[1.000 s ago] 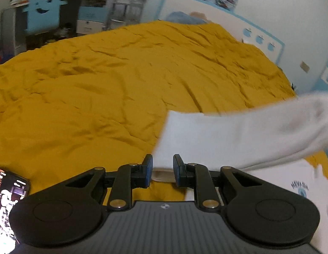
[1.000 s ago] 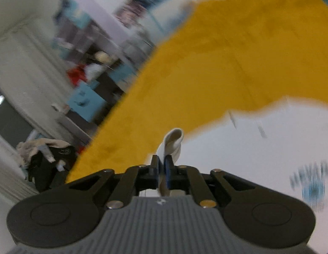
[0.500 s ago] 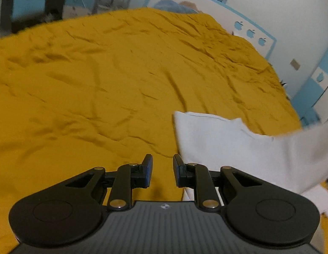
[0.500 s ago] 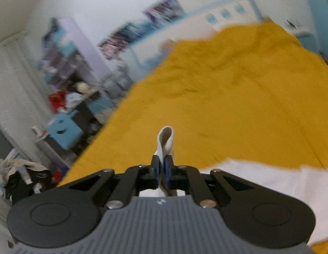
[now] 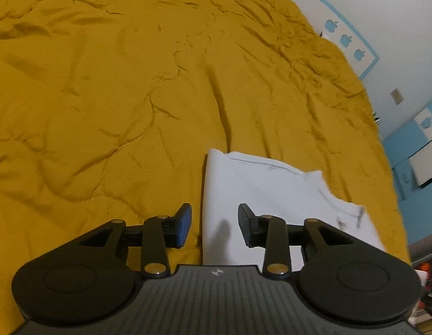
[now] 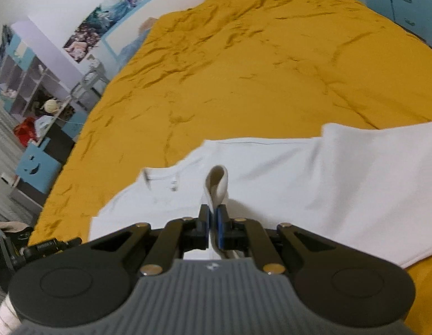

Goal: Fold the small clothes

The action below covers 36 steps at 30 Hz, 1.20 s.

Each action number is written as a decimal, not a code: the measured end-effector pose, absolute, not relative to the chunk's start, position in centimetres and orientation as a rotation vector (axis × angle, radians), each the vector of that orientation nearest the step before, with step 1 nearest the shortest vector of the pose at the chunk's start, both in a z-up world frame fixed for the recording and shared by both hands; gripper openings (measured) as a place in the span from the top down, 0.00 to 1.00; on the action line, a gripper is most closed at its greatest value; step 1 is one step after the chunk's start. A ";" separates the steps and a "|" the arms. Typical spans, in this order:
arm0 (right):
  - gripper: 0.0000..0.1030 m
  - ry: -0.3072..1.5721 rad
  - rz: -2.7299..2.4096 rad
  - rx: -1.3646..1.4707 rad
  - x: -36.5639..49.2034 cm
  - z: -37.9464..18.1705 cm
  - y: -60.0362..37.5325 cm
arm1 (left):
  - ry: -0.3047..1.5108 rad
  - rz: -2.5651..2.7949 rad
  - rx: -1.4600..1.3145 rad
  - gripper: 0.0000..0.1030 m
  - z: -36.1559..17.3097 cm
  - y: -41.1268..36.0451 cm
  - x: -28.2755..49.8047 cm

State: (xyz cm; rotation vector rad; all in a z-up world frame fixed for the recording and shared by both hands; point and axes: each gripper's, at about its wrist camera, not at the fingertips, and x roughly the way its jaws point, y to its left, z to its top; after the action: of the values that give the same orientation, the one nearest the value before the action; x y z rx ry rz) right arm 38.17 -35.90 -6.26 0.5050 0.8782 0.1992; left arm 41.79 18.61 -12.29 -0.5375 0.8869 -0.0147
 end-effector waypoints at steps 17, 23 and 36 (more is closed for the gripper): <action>1.00 0.885 0.123 0.486 38.6 -9.6 -38.6 | 0.712 -0.026 -0.313 0.97 -10.8 17.4 40.4; 0.99 0.948 0.050 0.506 39.6 -13.7 -38.9 | 0.803 -0.013 -0.271 0.95 -13.0 16.8 41.5; 0.78 0.923 0.056 0.329 31.7 -8.9 -36.2 | 0.820 -0.243 -0.100 0.79 -6.1 17.5 33.0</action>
State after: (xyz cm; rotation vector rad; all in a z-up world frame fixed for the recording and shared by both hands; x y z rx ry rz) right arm 31.75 -36.21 -8.93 0.3289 0.9227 0.0557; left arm 32.95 17.51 -6.11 -0.1001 0.8199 -0.2429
